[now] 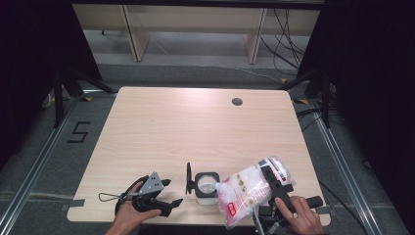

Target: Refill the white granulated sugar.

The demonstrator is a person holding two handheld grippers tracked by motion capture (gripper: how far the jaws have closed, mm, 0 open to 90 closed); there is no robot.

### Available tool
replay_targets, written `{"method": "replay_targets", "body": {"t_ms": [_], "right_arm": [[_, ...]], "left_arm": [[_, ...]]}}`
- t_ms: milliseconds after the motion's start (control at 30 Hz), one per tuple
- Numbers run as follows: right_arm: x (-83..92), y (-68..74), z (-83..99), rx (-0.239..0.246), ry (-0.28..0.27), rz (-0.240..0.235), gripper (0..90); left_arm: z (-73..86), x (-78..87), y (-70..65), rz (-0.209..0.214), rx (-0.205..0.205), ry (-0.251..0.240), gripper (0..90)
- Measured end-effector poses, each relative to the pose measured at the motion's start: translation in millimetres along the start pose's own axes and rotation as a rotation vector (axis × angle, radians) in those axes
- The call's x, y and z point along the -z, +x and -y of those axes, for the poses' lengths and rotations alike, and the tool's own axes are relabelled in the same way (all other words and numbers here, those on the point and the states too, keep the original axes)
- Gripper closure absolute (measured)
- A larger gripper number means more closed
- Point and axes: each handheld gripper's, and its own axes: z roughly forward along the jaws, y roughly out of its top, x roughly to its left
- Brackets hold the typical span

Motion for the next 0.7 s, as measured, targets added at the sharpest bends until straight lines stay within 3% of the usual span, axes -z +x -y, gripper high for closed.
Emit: {"method": "replay_targets", "body": {"t_ms": [67,100,167,200,233,300,333,367,400,500,600,700], "right_arm": [[0.9,-1.2,-0.2,0.013,0.006,0.001,40.8],[0.5,2.9,0.9,-0.044,0.008,-0.005,40.8],[-1.4,-0.8,1.1,0.009,-0.02,0.002,40.9],[-1.8,-0.1,1.9,-0.006,-0.024,0.001,40.9],[-0.5,3.8,2.6,-0.064,0.0,-0.01,40.9],[-0.3,4.6,2.6,-0.082,0.006,-0.01,41.0],[-1.2,0.1,2.7,-0.023,-0.011,-0.005,41.0],[-1.1,-0.5,2.5,-0.016,-0.01,-0.004,41.0],[0.0,3.7,3.0,-0.077,0.008,-0.012,41.0],[0.9,3.6,2.5,-0.078,0.018,-0.02,41.0],[0.6,-0.2,2.4,-0.025,0.001,-0.012,41.0],[-0.9,2.0,2.7,-0.044,-0.021,0.005,41.0]], "left_arm": [[-0.2,0.5,0.3,-0.007,-0.005,0.007,21.4],[-0.2,0.5,0.3,-0.007,-0.005,0.008,21.4],[-0.1,0.4,0.2,-0.006,-0.006,0.007,21.4],[-0.1,0.5,0.2,-0.006,-0.006,0.007,21.4],[-0.1,0.3,0.4,-0.004,-0.006,0.006,21.4],[-0.1,0.5,0.4,-0.003,-0.004,0.008,21.4],[0.2,0.1,0.2,0.0,0.003,0.004,21.4],[0.2,0.2,0.2,-0.002,0.003,0.005,21.4],[0.1,0.3,0.2,-0.003,0.0,0.006,21.4],[-0.1,0.1,0.1,0.001,-0.001,0.0,21.4],[0.0,0.1,0.7,0.0,-0.004,0.004,21.4],[0.2,0.0,-0.5,0.0,0.01,0.0,21.4]]}}
